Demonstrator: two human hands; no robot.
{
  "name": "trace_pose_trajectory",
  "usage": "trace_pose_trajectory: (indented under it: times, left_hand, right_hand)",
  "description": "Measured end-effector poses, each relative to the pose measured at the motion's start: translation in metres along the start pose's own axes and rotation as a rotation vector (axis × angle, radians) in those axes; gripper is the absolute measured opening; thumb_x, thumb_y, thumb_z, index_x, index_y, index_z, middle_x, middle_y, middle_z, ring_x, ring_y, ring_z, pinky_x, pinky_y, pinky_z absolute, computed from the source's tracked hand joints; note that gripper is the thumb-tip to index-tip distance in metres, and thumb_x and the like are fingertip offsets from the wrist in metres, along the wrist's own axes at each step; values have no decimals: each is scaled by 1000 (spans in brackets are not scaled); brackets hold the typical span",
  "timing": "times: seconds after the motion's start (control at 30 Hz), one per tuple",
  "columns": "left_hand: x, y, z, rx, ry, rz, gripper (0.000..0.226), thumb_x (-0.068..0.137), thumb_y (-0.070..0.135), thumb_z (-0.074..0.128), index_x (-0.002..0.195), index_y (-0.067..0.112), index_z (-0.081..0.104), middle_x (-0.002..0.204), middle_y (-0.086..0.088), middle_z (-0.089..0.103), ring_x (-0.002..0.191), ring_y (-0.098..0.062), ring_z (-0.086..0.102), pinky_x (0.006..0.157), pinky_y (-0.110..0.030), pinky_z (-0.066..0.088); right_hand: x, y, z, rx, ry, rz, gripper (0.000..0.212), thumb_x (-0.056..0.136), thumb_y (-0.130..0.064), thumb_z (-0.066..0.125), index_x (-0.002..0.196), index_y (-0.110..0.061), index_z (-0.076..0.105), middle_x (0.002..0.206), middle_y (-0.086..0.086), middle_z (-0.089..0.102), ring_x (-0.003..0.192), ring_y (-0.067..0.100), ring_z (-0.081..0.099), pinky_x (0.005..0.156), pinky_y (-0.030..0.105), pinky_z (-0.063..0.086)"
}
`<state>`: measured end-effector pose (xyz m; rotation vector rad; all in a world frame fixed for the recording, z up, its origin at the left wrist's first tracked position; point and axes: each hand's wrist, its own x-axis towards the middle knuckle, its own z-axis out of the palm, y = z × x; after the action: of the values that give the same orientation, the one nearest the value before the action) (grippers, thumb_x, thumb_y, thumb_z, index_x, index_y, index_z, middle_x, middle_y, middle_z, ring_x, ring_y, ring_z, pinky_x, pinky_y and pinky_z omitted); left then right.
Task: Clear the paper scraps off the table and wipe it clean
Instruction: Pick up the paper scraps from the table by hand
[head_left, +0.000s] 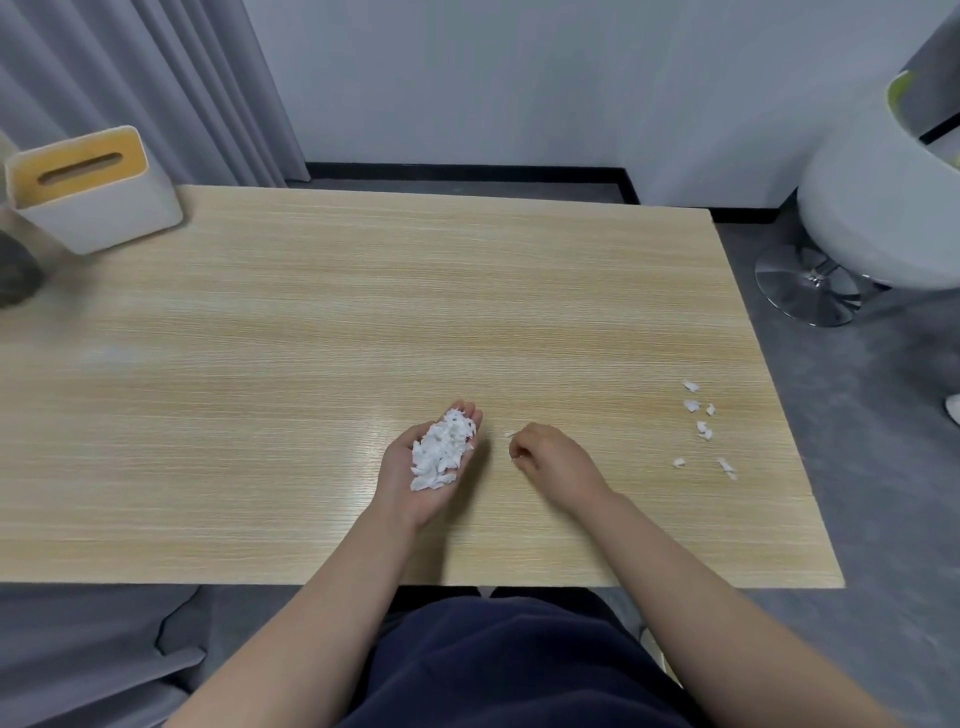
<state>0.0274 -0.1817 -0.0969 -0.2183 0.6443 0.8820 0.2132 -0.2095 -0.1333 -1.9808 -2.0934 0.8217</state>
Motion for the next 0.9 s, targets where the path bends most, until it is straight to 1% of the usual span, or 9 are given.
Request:
trace_pose_trajectory:
  times: [0.1,0.23,0.37,0.43,0.53,0.63,0.7,0.83,0.9]
  left_hand:
    - [0,1,-3,-10,-3,-9,75,35,-20,80,108,-15,63,118,-27,61,97,-41,66,99,-46,45]
    - [0,2,-3,8,-16,-20,70,35,-16,83,103,-14,66,115,-25,64,96,-38,67,87,-45,49]
    - [2,7,-5,3,19,2,67,43,-9,80,108,-11,63,111,-24,65,102,-34,62,75,-37,56]
    - [-2,6,3,87,50,25,63,43,-7,86,103,-8,65,105,-21,67,91,-29,67,59,-31,58]
    - [-1,2,8,206,241,112,29,76,8,67,102,2,58,79,-13,64,57,-17,67,49,-24,55]
    - [3,2,4,113,107,60,72,55,-1,83,120,-3,54,101,-17,67,89,-24,69,75,-28,57]
    - [5,3,2,43,12,3,84,39,-10,87,118,-5,59,116,-17,65,103,-25,66,85,-31,55]
    - [10,2,-5,-49,-20,-67,81,45,-14,83,121,-2,58,117,-15,64,106,-21,64,83,-23,54]
    - [4,1,2,62,63,-20,59,62,-5,77,119,-2,59,105,-13,67,87,-17,66,63,-18,55]
  right_hand:
    - [1,-3,2,-1,4,16,13,92,-11,49,98,-13,60,96,2,58,93,21,54,76,35,45]
    - [1,-15,-6,164,125,38,16,92,-14,56,105,-13,64,98,0,61,86,11,52,81,28,45]
    - [-4,-53,-33,435,318,-75,10,89,-12,63,96,-13,70,89,-7,60,79,5,54,73,12,41]
    - [-7,-72,-42,471,271,-160,10,88,-12,64,95,-13,70,90,-6,62,81,7,54,75,15,42]
    - [-8,-90,-42,392,161,-253,10,87,-10,62,94,-11,70,95,-2,64,86,10,52,79,22,41]
    - [-8,-97,-33,296,132,-273,12,89,-13,60,96,-13,69,102,-1,65,98,14,54,82,31,44]
    - [-7,-99,-29,245,138,-270,15,91,-14,57,99,-12,69,105,0,64,103,15,53,83,35,44]
    - [-5,-96,-27,241,110,-265,18,92,-14,56,101,-10,71,108,1,63,106,16,52,84,34,44]
    - [-4,-91,-27,267,113,-262,17,91,-15,57,101,-12,72,108,0,63,104,16,53,84,35,45]
